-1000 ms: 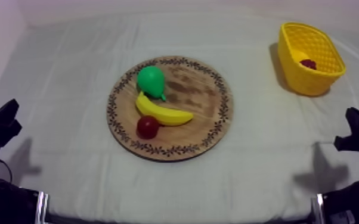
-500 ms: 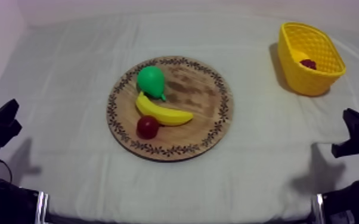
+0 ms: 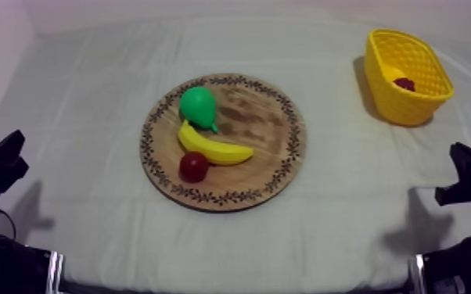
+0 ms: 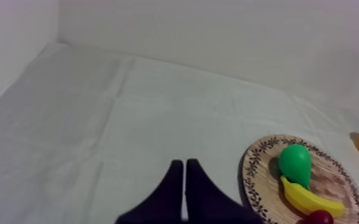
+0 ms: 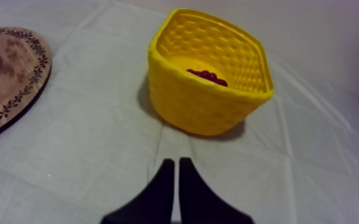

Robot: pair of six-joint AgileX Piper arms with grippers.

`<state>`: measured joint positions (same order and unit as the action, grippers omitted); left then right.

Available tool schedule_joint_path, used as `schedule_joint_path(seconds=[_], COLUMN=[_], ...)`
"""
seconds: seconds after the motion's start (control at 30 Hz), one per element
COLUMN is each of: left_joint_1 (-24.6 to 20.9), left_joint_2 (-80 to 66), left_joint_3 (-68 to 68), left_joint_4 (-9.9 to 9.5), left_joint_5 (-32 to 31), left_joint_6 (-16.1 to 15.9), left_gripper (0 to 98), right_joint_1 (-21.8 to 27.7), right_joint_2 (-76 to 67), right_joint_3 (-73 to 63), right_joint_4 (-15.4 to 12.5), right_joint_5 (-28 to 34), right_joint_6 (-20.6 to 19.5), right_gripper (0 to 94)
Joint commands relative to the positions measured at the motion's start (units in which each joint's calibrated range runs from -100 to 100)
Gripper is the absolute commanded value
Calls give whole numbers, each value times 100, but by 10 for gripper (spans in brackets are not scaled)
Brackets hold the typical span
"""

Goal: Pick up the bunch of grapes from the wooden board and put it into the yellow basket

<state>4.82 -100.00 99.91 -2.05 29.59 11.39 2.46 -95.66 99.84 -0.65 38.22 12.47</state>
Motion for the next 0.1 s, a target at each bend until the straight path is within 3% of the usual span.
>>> schedule_joint_path(seconds=[0.0,0.07], left_joint_1=[0,0], left_joint_2=[0,0], left_joint_3=[-2,-2], left_joint_4=[-2,-2], left_joint_5=[-1,-1], left_joint_6=[-2,0], left_gripper=[1,1], right_joint_1=[-1,-1], right_joint_2=[-1,-1], right_joint_3=[5,5], right_joint_4=[-1,-1], right_joint_5=[0,0], right_joint_6=[-4,-4], right_gripper=[5,5])
